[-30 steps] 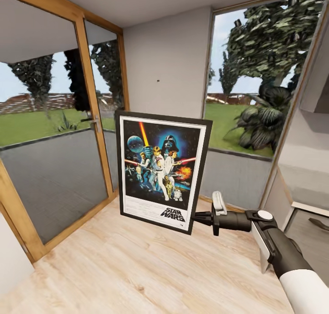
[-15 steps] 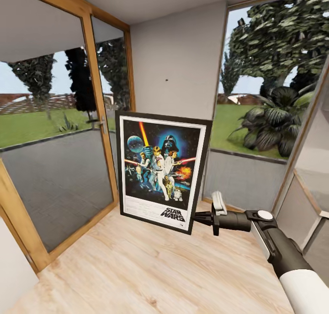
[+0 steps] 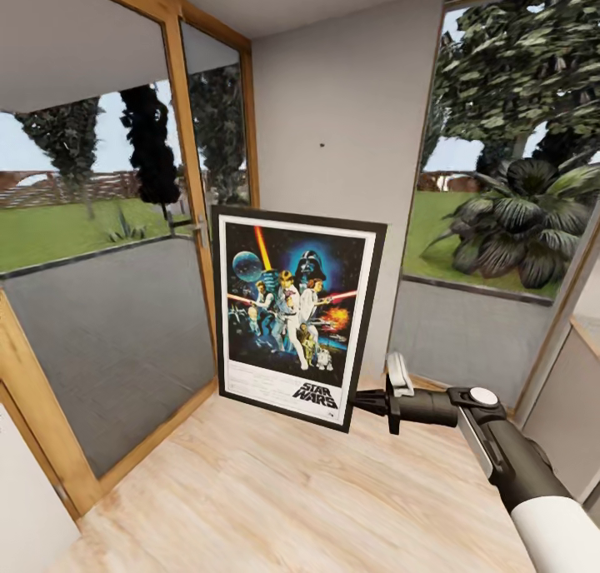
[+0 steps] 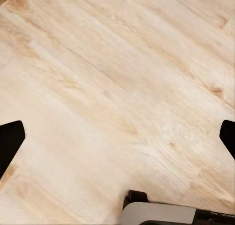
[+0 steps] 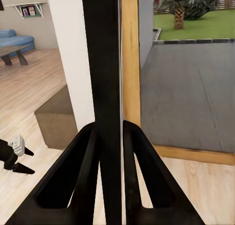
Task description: Pick up the poster from the kitchen countertop and hang it on one of the wall nails in the kitchen.
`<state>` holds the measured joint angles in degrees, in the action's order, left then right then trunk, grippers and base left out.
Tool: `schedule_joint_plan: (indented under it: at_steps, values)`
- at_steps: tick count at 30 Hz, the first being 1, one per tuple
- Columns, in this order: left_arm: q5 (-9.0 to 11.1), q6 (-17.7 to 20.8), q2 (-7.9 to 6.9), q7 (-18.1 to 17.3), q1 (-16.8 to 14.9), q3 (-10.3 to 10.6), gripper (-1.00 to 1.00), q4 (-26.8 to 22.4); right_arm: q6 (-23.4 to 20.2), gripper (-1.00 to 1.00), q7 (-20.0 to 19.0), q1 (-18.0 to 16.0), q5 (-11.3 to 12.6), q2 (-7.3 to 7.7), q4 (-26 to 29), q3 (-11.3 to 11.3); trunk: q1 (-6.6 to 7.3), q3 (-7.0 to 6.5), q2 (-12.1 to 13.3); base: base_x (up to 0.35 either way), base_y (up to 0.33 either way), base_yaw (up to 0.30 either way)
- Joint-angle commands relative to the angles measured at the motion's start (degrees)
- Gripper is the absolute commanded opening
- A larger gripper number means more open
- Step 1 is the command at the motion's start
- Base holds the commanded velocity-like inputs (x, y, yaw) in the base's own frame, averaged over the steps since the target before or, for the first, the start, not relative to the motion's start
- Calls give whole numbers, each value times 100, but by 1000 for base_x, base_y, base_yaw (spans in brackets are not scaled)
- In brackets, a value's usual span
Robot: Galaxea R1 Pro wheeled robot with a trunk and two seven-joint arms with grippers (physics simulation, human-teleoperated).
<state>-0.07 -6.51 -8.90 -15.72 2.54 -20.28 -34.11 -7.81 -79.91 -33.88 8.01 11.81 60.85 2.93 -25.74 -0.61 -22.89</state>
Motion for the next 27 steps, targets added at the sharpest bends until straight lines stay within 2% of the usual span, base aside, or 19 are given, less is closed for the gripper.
schedule_joint_plan:
  at_steps: [1, 15, 27]
  values:
    - [-1, -8, 2, -36, 1, -20, 100, 0, -80, -100, -16, 0, 38, 5, -2, 15, -4, 0, -2, 223, 303, 0]
    - [-1, -8, 2, -36, 1, -20, 100, 1, -80, -100, -16, 2, 37, 5, 0, 15, -4, -1, -2, 237, 288, -15]
    - [-1, -8, 2, -40, 1, -20, 100, 1, -80, -100, -16, 3, 37, 5, 6, 15, -4, -33, -2, 248, 276, -247]
